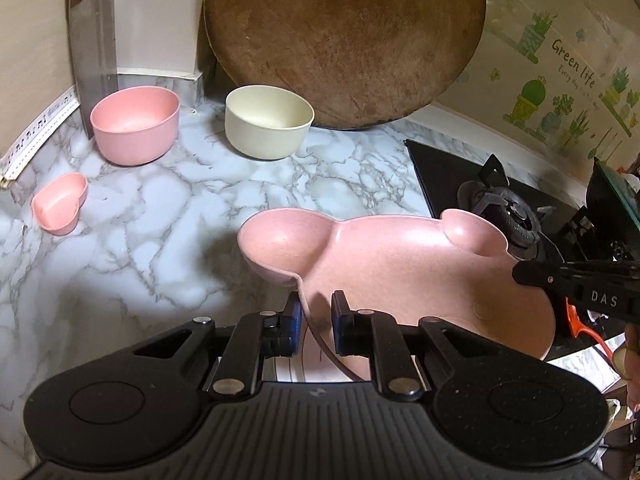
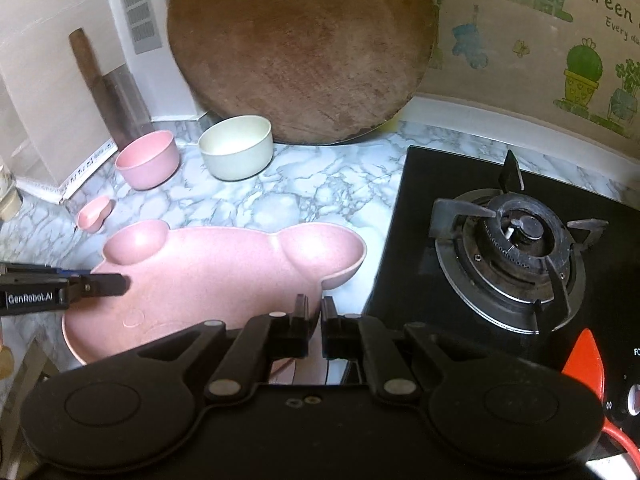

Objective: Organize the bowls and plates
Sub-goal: 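Lift the pink bear-shaped plate with both grippers and carry it toward the stacked plates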

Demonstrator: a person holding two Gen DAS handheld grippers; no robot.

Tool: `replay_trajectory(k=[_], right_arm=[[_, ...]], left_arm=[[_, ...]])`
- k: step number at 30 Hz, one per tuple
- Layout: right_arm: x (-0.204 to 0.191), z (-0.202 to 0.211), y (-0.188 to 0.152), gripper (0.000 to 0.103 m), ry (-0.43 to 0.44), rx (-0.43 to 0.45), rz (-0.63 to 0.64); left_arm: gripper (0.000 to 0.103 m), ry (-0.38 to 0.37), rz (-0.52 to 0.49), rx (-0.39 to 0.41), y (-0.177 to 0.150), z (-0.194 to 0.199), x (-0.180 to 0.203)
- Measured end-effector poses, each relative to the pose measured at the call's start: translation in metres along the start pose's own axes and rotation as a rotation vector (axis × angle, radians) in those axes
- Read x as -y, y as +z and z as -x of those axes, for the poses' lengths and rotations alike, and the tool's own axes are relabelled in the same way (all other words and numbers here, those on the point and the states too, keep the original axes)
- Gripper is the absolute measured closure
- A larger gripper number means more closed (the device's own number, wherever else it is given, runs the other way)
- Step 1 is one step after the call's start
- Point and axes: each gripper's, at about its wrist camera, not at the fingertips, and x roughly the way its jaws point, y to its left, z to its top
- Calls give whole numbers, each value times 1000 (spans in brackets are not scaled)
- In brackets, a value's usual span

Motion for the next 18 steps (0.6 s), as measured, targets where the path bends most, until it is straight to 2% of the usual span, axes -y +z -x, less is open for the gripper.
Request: replay_trajectory(k=[9, 18], right_arm=[[-6, -7, -20, 96, -12, 0, -4], [-7, -11, -30, 96, -28, -7, -10]], left_arm=[[89, 10, -24, 18, -11, -3, -3], [89, -2, -21, -10, -20, -11, -8]])
